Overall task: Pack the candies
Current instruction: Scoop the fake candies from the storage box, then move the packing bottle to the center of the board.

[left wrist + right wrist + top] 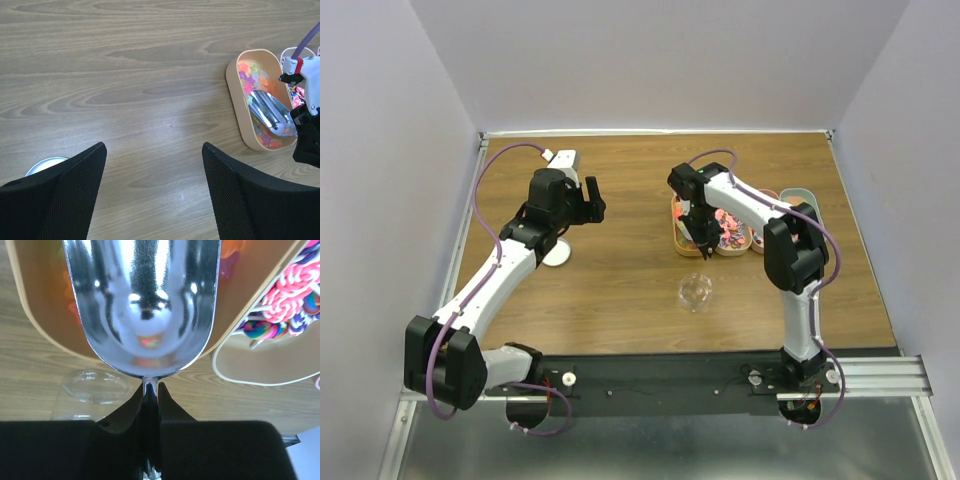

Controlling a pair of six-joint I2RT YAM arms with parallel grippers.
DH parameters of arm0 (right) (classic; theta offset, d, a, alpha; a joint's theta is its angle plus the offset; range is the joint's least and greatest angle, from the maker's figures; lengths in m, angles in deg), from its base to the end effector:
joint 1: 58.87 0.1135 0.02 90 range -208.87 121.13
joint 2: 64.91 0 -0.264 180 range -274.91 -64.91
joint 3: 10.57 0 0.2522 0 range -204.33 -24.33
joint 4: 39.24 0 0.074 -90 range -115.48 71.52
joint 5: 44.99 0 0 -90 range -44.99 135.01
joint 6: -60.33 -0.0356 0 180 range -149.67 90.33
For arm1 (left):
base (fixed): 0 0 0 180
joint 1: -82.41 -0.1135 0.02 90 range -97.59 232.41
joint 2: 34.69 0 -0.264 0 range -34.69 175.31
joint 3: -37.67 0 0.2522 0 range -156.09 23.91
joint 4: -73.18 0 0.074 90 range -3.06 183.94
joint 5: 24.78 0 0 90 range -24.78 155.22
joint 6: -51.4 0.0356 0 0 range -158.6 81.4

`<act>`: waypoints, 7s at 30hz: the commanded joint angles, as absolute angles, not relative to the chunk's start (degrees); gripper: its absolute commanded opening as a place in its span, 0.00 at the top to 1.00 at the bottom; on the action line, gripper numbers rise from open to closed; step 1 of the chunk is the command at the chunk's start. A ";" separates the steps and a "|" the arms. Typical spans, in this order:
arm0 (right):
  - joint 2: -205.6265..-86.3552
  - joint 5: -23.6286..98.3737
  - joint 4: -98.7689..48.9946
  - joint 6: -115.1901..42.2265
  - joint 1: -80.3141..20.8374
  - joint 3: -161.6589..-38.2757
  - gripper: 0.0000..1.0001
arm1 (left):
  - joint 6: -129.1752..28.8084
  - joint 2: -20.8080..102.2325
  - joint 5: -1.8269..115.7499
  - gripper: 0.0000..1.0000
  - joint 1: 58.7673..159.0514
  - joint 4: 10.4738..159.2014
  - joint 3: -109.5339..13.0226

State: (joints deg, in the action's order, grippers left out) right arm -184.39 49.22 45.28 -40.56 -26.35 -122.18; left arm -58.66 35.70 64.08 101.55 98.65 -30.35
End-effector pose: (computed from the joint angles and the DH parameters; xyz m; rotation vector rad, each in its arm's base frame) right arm 0.3346 0.2102 0.1994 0.5892 -3.0713 0.1309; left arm 0.2646 -0.0926 0.3006 -0.0042 2.0862 -0.4414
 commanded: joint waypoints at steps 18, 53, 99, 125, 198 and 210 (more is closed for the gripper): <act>-191.21 53.27 42.81 -39.34 -27.84 -127.60 0.99 | -57.76 36.67 62.59 0.16 101.75 97.84 -30.67; -159.75 55.65 6.35 -36.70 -27.84 -92.46 0.99 | -62.60 38.96 61.44 0.21 105.09 92.30 -32.25; -133.73 37.81 39.55 -50.50 -21.34 -85.68 0.99 | -55.66 36.58 60.74 0.22 112.29 93.97 -29.96; -127.84 46.24 42.98 -55.60 -16.15 -82.34 0.99 | -60.40 49.23 60.83 0.35 132.32 93.44 -31.01; -148.93 36.49 39.12 -43.38 -14.66 -95.26 0.99 | -59.43 55.40 85.36 0.37 127.76 110.93 -42.09; -156.05 36.05 41.31 -42.94 -12.11 -100.79 0.99 | -61.02 37.21 77.71 0.29 113.45 106.19 -35.86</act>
